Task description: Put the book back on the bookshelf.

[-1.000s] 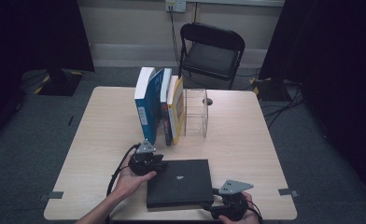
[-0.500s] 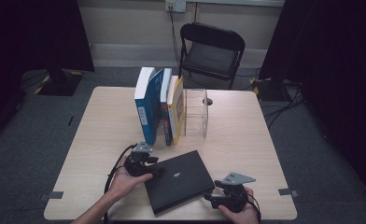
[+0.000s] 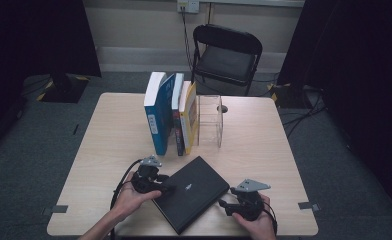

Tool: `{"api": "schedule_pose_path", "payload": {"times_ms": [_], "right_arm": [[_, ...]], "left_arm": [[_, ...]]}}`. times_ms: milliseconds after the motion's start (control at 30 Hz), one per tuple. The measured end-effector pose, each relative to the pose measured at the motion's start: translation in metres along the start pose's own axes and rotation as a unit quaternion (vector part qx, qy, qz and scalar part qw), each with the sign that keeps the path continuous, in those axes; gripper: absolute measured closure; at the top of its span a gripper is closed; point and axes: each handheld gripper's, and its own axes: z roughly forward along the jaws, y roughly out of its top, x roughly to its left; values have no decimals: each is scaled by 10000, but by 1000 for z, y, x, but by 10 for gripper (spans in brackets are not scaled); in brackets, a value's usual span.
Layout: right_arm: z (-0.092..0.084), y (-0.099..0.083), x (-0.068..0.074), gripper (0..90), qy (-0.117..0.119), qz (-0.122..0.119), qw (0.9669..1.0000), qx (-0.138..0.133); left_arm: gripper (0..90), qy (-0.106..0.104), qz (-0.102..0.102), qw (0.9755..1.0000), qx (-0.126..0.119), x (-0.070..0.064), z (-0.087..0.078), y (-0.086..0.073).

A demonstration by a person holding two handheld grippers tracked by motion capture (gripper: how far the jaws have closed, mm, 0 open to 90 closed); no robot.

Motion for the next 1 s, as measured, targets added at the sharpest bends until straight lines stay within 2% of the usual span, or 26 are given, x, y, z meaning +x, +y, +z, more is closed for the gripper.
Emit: {"api": "schedule_pose_path", "payload": {"times_ms": [33, 133, 233, 300, 367, 400, 433, 500, 567, 633, 700, 767, 867, 933, 1000], "right_arm": [[1, 2, -1, 367, -63, -24, 10000, 5], [8, 7, -9, 339, -84, 99, 9999, -5], [13, 12, -10, 348, -248, 132, 9996, -30], [18, 16, -13, 350, -298, 188, 9994, -66], [23, 19, -16, 389, -349, 266, 9990, -97], [26, 21, -16, 412, -466, 271, 9985, -107], [30, 24, -17, 413, -554, 277, 9980, -123], [36, 27, -20, 418, -533, 363, 9978, -152], [39, 30, -22, 416, -567, 464, 9971, -189], [38, 30, -23, 386, -511, 477, 9973, -210], [32, 29, -20, 382, -427, 457, 9978, -231], [25, 28, -16, 374, -306, 439, 9982, -285], [15, 26, -6, 363, -80, 406, 9984, -378], [11, 27, 2, 358, 128, 386, 9983, -428], [11, 27, 10, 360, 208, 259, 9985, -427]], "left_arm": [[448, -60, -93, 9999, 22, 0, 0, -1], [434, -122, -150, 9998, 52, -3, -3, -7], [418, 8, -137, 9999, 105, -9, -6, -10], [409, -4, -157, 9998, 134, -12, -8, -13], [411, -94, -179, 9996, 183, -15, -11, -18], [411, -168, -215, 9994, 215, -17, -11, -20], [414, -276, -325, 9988, 259, -17, -12, -22], [449, -377, -491, 9978, 249, -18, -12, -26], [455, -355, -435, 9982, 219, -17, -14, -25], [480, -274, -433, 9986, 101, -14, -15, -22], [475, -304, -573, 9978, -102, -8, -17, -17], [454, -163, -549, 9981, -242, -4, -19, -10], [448, 9, -605, 9977, -291, 3, -13, 1], [452, -15, -723, 9969, -317, 9, -6, 6], [485, 32, -623, 9977, -245, 8, 1, 8]]}}
